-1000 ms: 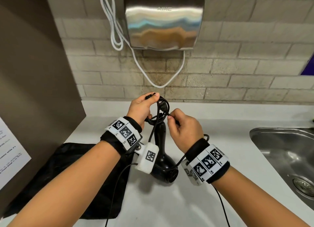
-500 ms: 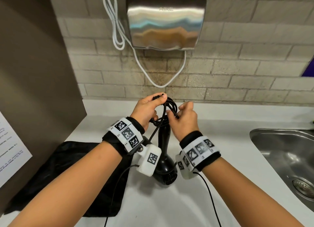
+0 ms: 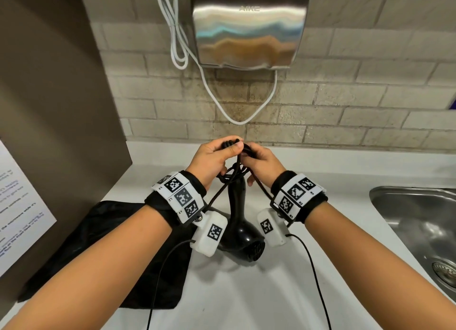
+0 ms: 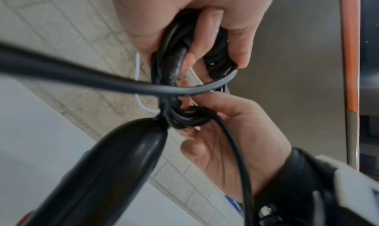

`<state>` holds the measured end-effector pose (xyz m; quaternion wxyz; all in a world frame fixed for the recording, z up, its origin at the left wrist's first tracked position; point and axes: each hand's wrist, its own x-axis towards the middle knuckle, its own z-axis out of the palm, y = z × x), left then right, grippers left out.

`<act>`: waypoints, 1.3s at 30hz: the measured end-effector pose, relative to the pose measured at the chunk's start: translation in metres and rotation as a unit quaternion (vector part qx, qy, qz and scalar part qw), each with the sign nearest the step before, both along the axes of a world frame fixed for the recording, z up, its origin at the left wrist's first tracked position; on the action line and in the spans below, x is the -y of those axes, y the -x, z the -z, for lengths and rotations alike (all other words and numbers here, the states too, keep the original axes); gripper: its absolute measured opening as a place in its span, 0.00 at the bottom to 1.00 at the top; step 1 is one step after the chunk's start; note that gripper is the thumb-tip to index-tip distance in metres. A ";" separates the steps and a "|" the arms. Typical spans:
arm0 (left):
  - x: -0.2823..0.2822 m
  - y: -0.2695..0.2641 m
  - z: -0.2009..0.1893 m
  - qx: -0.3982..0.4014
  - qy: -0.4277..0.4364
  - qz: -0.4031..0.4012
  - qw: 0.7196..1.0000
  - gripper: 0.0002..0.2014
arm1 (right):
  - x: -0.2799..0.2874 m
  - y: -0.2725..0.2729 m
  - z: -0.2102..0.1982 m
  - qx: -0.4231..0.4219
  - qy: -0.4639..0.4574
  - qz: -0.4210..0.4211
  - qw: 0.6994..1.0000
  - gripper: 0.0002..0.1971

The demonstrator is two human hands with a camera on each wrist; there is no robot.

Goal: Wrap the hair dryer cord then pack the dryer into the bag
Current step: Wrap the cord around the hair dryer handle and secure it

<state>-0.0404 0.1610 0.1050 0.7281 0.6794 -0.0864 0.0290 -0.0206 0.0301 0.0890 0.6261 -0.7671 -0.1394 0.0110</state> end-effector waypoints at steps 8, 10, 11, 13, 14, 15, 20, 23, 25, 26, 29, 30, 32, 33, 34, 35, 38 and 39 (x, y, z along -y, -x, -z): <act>-0.007 0.003 -0.001 -0.026 0.011 0.007 1.000 0.08 | 0.027 -0.007 -0.006 0.104 0.189 -0.077 0.973 0.17; -0.007 0.005 -0.001 -0.029 0.009 0.012 0.999 0.09 | 0.031 -0.010 -0.006 0.138 0.220 -0.058 0.964 0.14; -0.007 0.006 -0.001 -0.030 0.007 0.014 0.999 0.09 | 0.032 -0.011 -0.007 0.153 0.227 -0.048 0.961 0.13; -0.007 0.007 -0.002 -0.026 -0.001 0.019 0.999 0.07 | 0.033 -0.010 -0.010 0.186 0.237 -0.032 0.953 0.13; -0.007 0.007 -0.002 -0.021 -0.007 0.021 1.000 0.07 | 0.033 -0.010 -0.011 0.197 0.237 -0.025 0.951 0.13; -0.006 0.007 -0.002 -0.012 -0.013 0.023 1.000 0.06 | 0.033 -0.010 -0.013 0.204 0.231 -0.014 0.951 0.13; 0.009 0.015 0.000 0.038 -0.007 -0.007 0.999 0.09 | 0.030 -0.021 -0.015 0.185 0.119 0.118 0.968 0.10; 0.015 0.016 0.001 0.051 -0.008 -0.007 0.999 0.12 | 0.024 -0.025 -0.014 0.180 0.062 0.192 0.963 0.11; 0.015 0.016 0.001 0.049 -0.009 -0.002 0.999 0.11 | 0.022 -0.028 -0.015 0.167 0.036 0.231 0.958 0.10; 0.014 0.016 0.000 0.047 -0.009 -0.001 0.999 0.11 | 0.022 -0.030 -0.015 0.158 0.024 0.247 0.956 0.10; 0.010 0.014 -0.001 0.043 -0.008 -0.004 0.999 0.10 | 0.028 -0.033 -0.014 0.125 -0.002 0.275 0.953 0.09; 0.008 0.014 -0.001 0.042 -0.009 -0.005 0.999 0.11 | 0.030 -0.034 -0.013 0.113 -0.007 0.281 0.953 0.09; 0.006 0.013 0.000 0.041 -0.013 -0.003 0.999 0.12 | 0.034 -0.036 -0.010 0.084 -0.017 0.291 0.953 0.09; 0.006 0.013 0.000 0.042 -0.016 -0.002 0.999 0.12 | 0.035 -0.037 -0.008 0.071 -0.022 0.294 0.953 0.09; 0.006 0.013 0.001 0.043 -0.018 -0.002 0.999 0.12 | 0.036 -0.037 -0.006 0.062 -0.019 0.292 0.954 0.09; 0.007 0.012 0.001 0.044 -0.018 -0.003 0.999 0.12 | 0.035 -0.036 -0.005 0.053 -0.008 0.283 0.958 0.08; 0.007 0.011 0.002 0.037 -0.008 -0.015 0.999 0.13 | 0.033 -0.026 -0.007 0.020 0.046 0.163 0.985 0.09; 0.006 0.010 0.002 0.034 -0.002 -0.019 0.999 0.13 | 0.034 -0.021 -0.008 -0.001 0.068 0.089 0.994 0.16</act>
